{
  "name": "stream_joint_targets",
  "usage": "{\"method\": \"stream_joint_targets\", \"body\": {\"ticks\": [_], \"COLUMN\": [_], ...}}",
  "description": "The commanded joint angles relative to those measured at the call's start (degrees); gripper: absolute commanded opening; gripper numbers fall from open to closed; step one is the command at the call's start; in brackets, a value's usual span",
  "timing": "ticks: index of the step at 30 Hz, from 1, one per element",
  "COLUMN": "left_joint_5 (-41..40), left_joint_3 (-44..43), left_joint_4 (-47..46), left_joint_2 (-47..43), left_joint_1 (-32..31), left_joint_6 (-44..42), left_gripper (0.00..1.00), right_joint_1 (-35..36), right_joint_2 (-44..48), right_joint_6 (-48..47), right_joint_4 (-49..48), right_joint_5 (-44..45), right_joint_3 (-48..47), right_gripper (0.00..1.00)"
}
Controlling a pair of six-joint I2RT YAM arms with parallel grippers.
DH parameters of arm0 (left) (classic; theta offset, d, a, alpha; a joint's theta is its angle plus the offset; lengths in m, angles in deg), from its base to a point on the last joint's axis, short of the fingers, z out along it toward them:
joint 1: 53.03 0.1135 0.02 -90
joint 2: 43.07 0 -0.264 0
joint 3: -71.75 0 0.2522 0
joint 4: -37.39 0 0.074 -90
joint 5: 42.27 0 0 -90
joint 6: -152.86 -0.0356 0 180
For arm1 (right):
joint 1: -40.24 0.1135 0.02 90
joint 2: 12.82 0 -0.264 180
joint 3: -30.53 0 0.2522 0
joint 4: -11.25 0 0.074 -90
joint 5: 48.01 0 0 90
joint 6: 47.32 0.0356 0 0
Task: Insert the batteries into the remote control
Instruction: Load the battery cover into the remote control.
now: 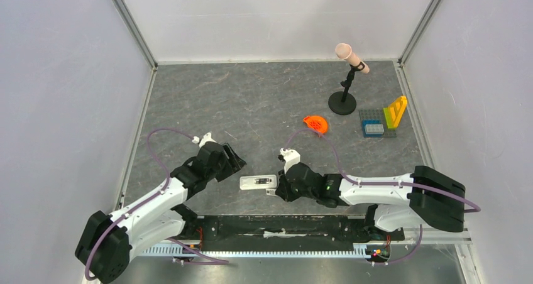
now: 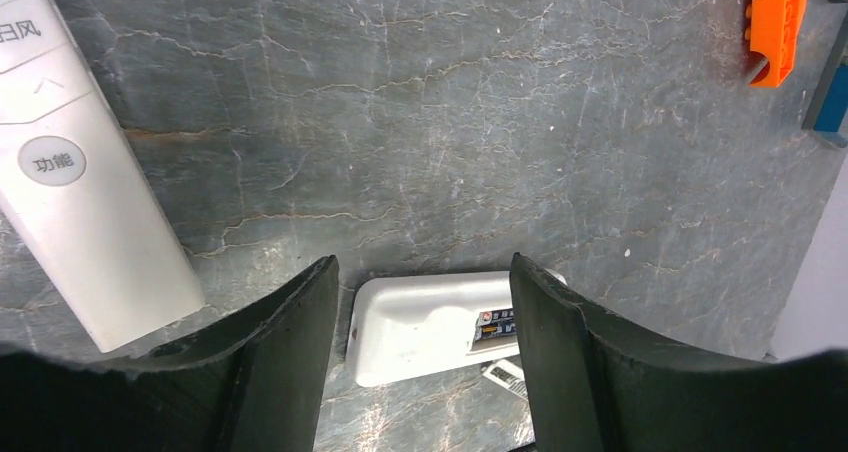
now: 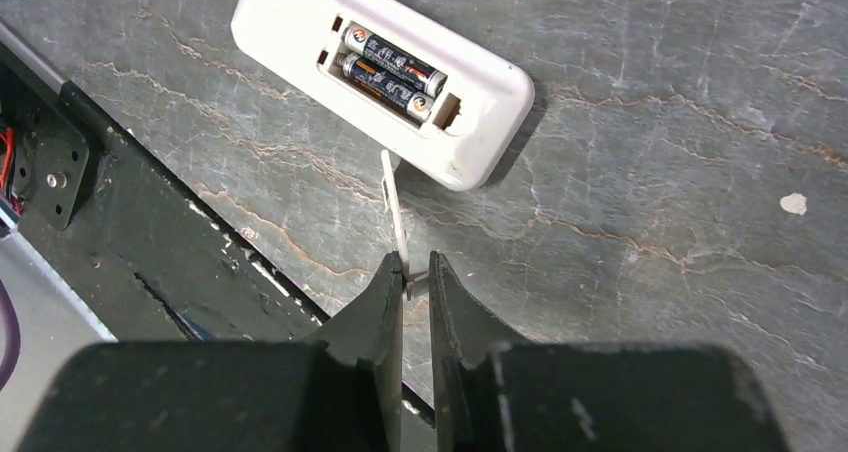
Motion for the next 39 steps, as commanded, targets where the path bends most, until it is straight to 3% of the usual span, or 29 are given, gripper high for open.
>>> {"method": "stream_joint_targets", "body": {"ticks": [1, 10, 19, 28, 39], "left_joint_5": [1.7, 3.1, 8.8, 15.5, 15.2], "left_joint_3": [-0.1, 1.5, 3.8, 3.5, 4.2], "left_joint_4": [-2.7, 1.2, 0.3, -1.5, -0.9], "left_joint_2": [-0.3, -4.4, -1.4, 5.0, 2.9], "left_joint_1": [0.3, 0.4, 0.4, 0.3, 0.4], "left_joint_6": [0.4, 0.8, 2.5, 0.7, -0.1], "left_gripper": [0.69, 0.68, 0.68, 0.65, 0.65], "right_joint_1": [0.1, -5.2, -12.9, -16.3, -17.6], "right_joint_2": [2.1, 4.3, -5.0, -8.3, -11.5], "right_joint_6": [0.5, 3.7, 9.4, 10.2, 10.5], "right_joint_4": [0.1, -3.2, -7.7, -7.3, -4.9], "right_joint_5": [-3.4, -17.4, -29.9, -31.9, -31.1], "right_joint_3": [-2.5, -4.3, -6.7, -8.1, -9.5], "right_gripper": [0.00, 0.00, 0.00, 0.00, 0.00]}}
